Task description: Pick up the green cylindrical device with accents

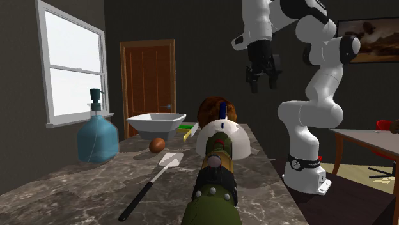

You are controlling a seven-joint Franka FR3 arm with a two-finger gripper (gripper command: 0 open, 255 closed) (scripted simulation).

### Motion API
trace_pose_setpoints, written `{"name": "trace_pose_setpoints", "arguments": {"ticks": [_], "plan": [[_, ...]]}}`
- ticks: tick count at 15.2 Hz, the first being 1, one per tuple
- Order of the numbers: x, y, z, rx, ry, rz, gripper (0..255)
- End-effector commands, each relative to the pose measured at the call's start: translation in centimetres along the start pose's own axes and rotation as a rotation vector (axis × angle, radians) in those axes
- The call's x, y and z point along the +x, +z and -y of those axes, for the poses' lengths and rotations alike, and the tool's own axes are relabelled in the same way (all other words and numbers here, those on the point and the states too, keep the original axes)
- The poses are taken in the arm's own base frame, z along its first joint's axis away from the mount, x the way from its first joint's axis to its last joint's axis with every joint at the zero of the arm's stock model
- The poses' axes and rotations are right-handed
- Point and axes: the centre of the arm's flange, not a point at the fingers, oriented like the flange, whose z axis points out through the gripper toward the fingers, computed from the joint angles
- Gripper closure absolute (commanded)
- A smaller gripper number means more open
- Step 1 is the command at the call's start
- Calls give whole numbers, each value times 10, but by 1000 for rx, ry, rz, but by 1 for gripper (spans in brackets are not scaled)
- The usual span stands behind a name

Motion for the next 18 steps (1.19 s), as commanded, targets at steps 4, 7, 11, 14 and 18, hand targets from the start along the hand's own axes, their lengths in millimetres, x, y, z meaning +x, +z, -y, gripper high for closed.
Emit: {"name": "trace_pose_setpoints", "arguments": {"ticks": [4, 7, 11, 14, 18], "plan": [[39, 10, 11, -14, -96, 13, 0], [77, 21, 25, -27, -193, 26, 0], [125, 37, 50, -45, -321, 43, 0], [158, 49, 72, -59, -417, 56, 0], [199, 67, 106, -77, -546, 73, 0]]}}
